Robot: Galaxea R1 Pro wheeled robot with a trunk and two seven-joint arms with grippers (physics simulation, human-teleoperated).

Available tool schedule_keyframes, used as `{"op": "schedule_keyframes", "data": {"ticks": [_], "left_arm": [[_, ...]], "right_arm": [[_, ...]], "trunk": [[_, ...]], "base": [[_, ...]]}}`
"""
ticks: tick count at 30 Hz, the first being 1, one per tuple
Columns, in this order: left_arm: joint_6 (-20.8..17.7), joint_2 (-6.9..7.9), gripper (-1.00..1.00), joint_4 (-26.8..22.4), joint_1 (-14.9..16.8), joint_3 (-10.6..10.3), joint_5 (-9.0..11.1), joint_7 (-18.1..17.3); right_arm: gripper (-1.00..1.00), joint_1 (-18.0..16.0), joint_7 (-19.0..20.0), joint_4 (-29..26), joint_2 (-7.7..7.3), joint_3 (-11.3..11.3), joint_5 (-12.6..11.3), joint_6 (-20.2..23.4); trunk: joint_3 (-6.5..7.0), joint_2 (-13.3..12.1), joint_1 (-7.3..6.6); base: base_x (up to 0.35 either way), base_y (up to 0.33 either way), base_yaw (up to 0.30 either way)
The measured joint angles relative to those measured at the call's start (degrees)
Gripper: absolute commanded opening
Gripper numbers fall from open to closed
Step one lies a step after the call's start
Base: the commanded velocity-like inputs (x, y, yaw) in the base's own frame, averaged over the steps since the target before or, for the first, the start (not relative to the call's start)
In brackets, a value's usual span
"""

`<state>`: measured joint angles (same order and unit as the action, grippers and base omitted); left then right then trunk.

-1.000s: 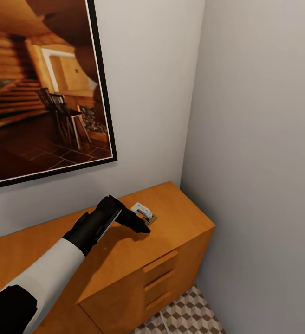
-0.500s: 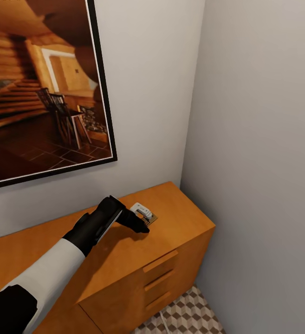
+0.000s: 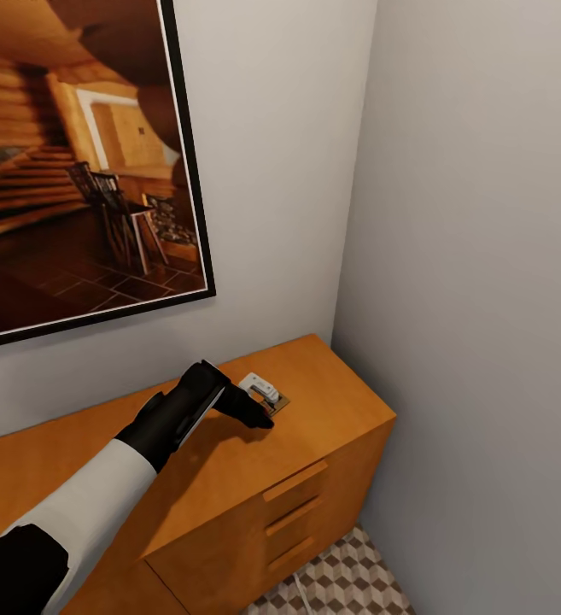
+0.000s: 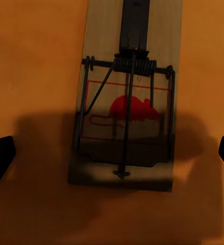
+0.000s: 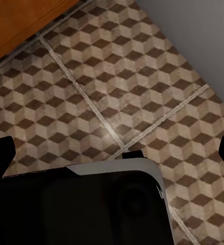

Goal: Take the four mousetraps from the cabinet in the bathroom and place them on the bathroom floor. Make sure all four end up on the same floor surface, and ensure that at least two of them are either under or directly next to the same bathroom sink.

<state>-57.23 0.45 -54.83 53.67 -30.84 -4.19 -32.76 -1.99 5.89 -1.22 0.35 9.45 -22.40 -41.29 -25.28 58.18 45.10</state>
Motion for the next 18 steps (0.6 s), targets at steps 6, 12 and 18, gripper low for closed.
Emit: {"op": "schedule_keyframes", "data": {"ticks": [6,12,18], "left_arm": [[0.0,-0.02,1.00,0.0,0.0,0.0,-0.2,0.0],[0.1,-0.06,1.00,0.1,0.0,-0.1,-0.5,0.1],[0.1,-0.06,1.00,0.1,0.0,-0.1,-0.5,0.1]], "right_arm": [[1.00,0.0,0.0,0.0,0.00,0.0,0.0,0.0],[1.00,0.0,0.0,0.0,0.00,0.0,0.0,0.0],[1.00,0.0,0.0,0.0,0.02,0.0,0.0,0.0]], "trunk": [[0.00,0.0,0.00],[0.00,0.0,0.00],[0.00,0.0,0.00]], "base": [[0.000,0.000,0.000],[0.000,0.000,0.000],[0.000,0.000,0.000]]}}
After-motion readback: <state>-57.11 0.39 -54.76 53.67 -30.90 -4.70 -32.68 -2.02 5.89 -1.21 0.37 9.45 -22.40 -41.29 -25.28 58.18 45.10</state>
